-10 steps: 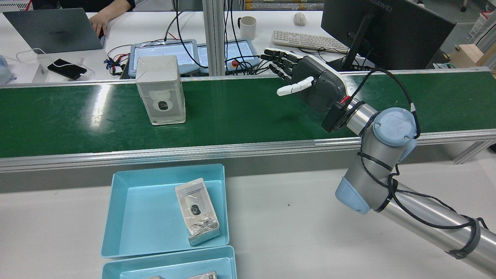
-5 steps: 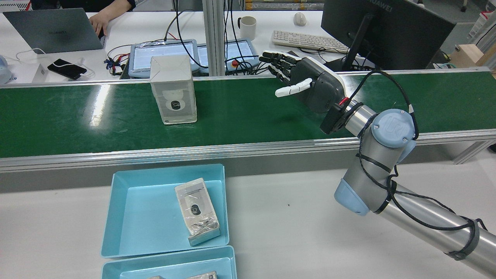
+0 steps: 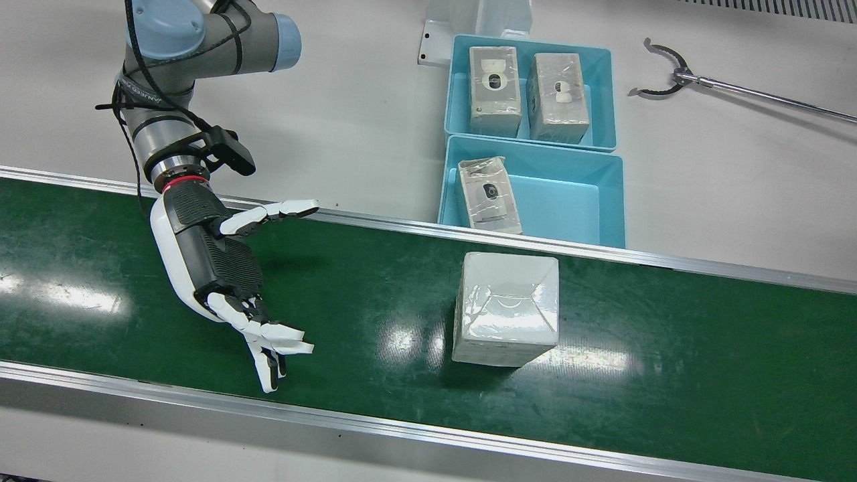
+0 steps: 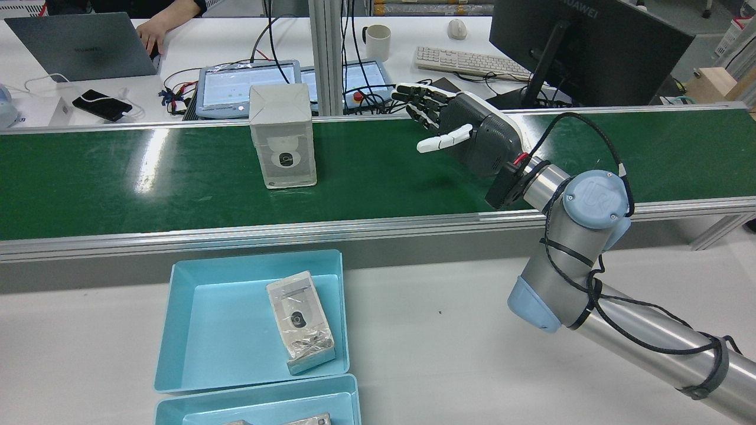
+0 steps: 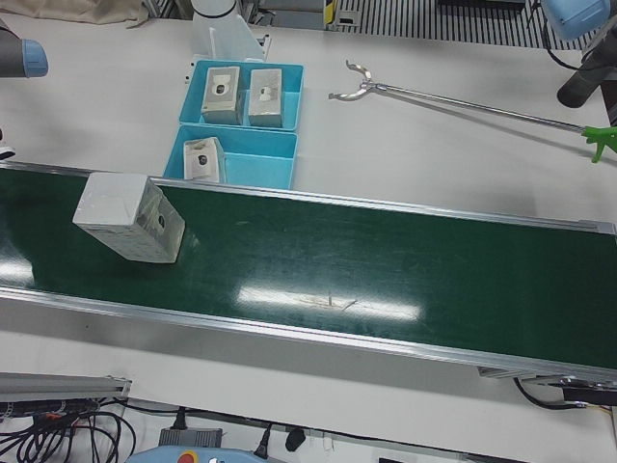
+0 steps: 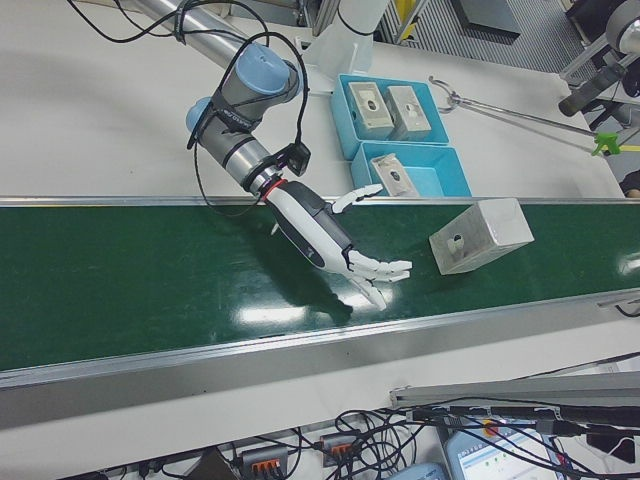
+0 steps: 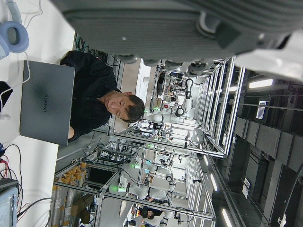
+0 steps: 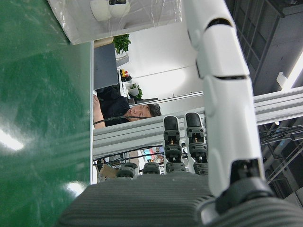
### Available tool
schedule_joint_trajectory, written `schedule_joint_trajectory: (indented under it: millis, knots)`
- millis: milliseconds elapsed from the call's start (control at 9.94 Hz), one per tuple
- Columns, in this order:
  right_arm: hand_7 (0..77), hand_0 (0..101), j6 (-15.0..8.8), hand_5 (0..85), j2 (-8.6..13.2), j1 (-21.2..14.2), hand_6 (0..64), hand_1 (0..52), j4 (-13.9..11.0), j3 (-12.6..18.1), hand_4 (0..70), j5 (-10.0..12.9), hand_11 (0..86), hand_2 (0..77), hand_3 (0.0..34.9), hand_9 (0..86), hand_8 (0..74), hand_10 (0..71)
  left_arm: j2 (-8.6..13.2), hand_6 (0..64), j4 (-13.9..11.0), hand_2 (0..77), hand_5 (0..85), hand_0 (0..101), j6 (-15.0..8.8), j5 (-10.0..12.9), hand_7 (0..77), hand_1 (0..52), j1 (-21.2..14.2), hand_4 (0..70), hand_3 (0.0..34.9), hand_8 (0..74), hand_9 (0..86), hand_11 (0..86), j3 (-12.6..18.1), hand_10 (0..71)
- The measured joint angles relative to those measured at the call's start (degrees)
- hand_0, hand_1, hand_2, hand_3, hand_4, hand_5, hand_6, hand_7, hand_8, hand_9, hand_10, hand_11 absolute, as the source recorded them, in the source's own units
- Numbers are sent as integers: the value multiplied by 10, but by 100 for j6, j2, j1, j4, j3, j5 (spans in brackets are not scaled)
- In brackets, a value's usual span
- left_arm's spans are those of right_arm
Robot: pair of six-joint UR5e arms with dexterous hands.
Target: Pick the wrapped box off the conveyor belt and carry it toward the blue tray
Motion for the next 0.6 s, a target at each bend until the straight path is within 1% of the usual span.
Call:
schedule_joint_trajectory:
  millis: [503, 604]
  knots:
    - [191, 529, -13, 169, 12, -32, 76, 191, -10, -16, 207, 2, 44, 125, 18, 22, 0, 22, 0, 0, 0, 5, 11, 0, 0, 0, 5, 0, 0, 0, 0, 5, 5, 5, 0, 5]
    - [191, 530, -23, 169, 32, -41, 76, 191, -25, -21, 196, 1, 44, 125, 18, 22, 0, 22, 0, 0, 0, 11, 11, 0, 0, 0, 5, 0, 0, 0, 0, 5, 5, 5, 0, 5]
